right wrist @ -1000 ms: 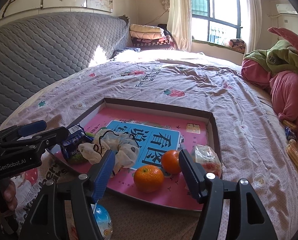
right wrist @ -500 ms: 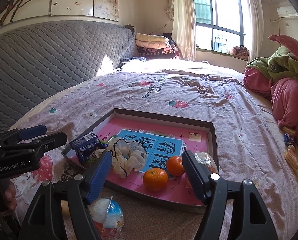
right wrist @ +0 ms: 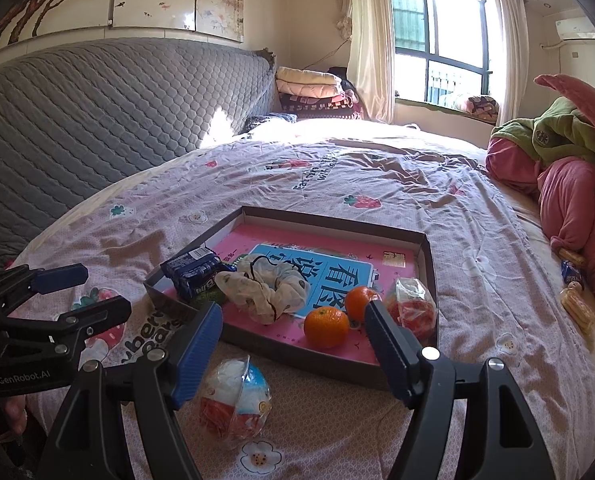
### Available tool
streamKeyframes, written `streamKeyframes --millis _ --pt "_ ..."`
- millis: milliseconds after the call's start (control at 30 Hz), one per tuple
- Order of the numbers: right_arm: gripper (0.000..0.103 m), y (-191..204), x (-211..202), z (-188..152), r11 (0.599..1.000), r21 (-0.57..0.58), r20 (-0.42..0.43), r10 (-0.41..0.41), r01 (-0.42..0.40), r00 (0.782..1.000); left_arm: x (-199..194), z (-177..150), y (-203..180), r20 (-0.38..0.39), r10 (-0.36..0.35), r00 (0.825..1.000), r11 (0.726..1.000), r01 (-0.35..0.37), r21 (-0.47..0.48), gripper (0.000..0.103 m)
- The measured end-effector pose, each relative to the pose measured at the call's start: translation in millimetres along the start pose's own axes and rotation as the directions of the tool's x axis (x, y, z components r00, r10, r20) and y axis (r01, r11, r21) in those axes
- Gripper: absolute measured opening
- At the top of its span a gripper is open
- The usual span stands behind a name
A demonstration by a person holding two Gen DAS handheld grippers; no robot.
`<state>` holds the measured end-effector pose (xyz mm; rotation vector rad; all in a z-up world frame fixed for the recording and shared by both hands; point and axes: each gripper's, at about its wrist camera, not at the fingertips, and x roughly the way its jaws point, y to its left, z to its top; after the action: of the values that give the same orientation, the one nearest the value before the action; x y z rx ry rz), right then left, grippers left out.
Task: Organize objects
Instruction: 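Withdraw both tools and move the left tool toward the walnut on the quilt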
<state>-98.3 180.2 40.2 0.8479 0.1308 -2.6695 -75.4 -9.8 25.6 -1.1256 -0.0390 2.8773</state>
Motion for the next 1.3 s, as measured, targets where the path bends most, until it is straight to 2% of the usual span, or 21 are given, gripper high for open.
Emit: streamKeyframes --millis 533,933,1300 --pt "0.073 10.2 -9.5 -26.4 1.000 -0.027 -0.045 -0.012 0.011 0.999 14.8 -42.8 -14.8 -0.093 0.019 0.995 0.997 -0.012 0.074 0.078" --pt "0.073 18.7 1.8 -34.9 0.999 -0.052 -0.089 -0.005 0.000 0.996 25.0 -51.0 -20.2 -0.116 0.015 0.993 0.996 -0.004 0.088 0.078" --pt "0.073 22.7 22.4 -40.0 0.999 -0.006 -0.144 0.037 -0.039 0.989 36.3 -52.5 -19.8 -0.120 -0.013 0.993 0.998 0.021 0.065 0.078"
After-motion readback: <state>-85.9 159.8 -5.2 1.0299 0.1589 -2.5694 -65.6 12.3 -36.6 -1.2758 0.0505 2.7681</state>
